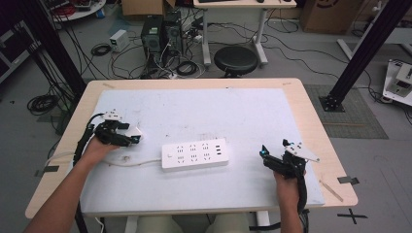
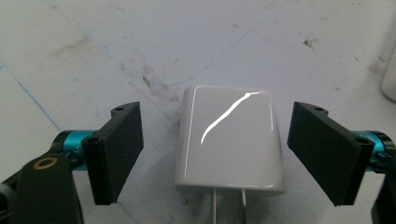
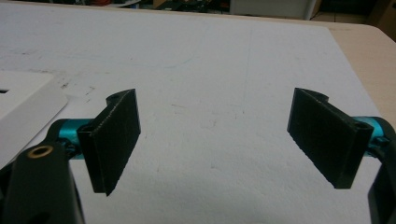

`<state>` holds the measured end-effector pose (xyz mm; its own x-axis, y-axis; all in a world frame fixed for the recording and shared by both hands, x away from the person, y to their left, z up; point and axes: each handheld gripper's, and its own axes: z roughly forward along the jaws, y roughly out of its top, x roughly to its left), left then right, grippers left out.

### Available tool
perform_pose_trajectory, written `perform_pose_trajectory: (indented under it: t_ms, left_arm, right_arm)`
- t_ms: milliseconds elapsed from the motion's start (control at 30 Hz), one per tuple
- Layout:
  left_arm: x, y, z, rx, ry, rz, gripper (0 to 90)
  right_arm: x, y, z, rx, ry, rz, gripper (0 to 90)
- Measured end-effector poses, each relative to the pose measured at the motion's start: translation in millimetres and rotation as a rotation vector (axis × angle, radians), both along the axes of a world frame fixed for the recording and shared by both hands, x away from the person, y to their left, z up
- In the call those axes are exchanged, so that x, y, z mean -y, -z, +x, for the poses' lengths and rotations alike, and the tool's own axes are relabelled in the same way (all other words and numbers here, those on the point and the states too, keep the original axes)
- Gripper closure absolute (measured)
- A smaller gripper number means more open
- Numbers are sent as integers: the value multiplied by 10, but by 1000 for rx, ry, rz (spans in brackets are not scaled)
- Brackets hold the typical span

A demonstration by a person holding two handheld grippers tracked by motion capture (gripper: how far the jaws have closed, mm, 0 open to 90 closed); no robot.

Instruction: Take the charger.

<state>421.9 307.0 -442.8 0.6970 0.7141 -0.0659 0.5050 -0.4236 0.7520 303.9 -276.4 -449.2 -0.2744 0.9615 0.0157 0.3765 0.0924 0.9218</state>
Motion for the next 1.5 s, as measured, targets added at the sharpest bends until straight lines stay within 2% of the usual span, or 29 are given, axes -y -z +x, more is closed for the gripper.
perform_pose_trajectory:
  t_ms: [167, 267, 333, 500, 600, 800, 967, 1033, 1233, 1400, 1467, 1500]
  left_arm:
    - [-1, 10, -10, 2, 3, 12, 237]
    - [10, 38, -14, -9, 13, 30, 282]
    - [28, 41, -21, 0, 14, 32, 309]
    - [59, 34, -31, 5, 14, 70, 348]
    - [61, 23, -43, 11, 23, 75, 422]
    - [81, 2, -73, 20, 2, 95, 424]
    - [58, -106, -145, 44, -28, 64, 425]
    - [53, -163, -199, 58, -40, 39, 425]
    - [71, -314, -414, 89, -64, -29, 425]
    - [86, -431, -621, 133, -94, -109, 425]
    - [88, -452, -660, 142, -96, -114, 425]
    - [99, -486, -731, 156, -100, -129, 425]
  right_arm:
    - [1, 0, 0, 1, 0, 0, 176]
    - [-2, 1, -1, 2, -1, -2, 176]
    - [-2, 1, -2, 3, 0, -2, 176]
    - [-3, 0, -3, 3, 0, -1, 176]
    - [-4, 0, -4, 4, -1, -1, 176]
    - [-3, 1, -6, 5, -1, 0, 176]
    - [-2, 1, -4, 7, -4, -2, 176]
    - [-1, 0, -5, 5, -6, 0, 176]
    - [7, 0, -5, 4, -21, 4, 176]
    - [11, 0, -10, 8, -30, 10, 176]
    - [14, 0, -8, 11, -30, 7, 176]
    - [12, 0, -10, 6, -32, 12, 176]
